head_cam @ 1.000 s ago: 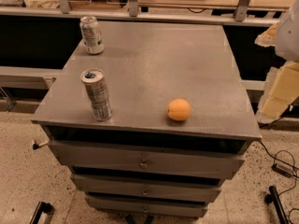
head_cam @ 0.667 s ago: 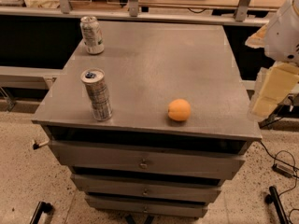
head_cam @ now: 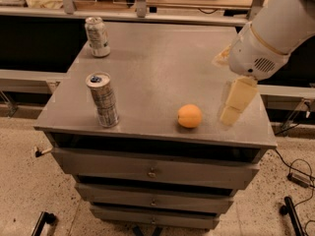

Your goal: Move orange near 7up can

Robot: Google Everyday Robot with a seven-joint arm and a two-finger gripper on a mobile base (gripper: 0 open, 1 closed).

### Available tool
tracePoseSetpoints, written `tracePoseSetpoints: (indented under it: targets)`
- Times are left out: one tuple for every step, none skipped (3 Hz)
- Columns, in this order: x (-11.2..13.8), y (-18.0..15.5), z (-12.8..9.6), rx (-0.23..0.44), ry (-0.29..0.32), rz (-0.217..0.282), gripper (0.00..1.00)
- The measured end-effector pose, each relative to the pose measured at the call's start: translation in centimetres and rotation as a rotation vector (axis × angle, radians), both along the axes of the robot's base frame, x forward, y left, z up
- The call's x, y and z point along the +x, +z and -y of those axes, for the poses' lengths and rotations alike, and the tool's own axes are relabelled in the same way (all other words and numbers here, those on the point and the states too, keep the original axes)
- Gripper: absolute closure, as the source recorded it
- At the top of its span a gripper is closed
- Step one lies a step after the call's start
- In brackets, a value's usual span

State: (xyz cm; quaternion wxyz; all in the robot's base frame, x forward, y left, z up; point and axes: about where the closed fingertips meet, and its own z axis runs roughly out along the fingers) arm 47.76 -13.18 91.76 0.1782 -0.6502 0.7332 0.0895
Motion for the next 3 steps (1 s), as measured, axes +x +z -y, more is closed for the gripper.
tracePoseSetpoints:
  targets:
    - [0.6, -2.2, -3.6, 0.093, 0.059, -0.051, 0.00]
    - [0.6, -4.6, -6.7, 0.134, 0.112, -0.079, 0.00]
    - [1.1, -8.6, -7.1, 0.106, 0.107, -0.054, 0.00]
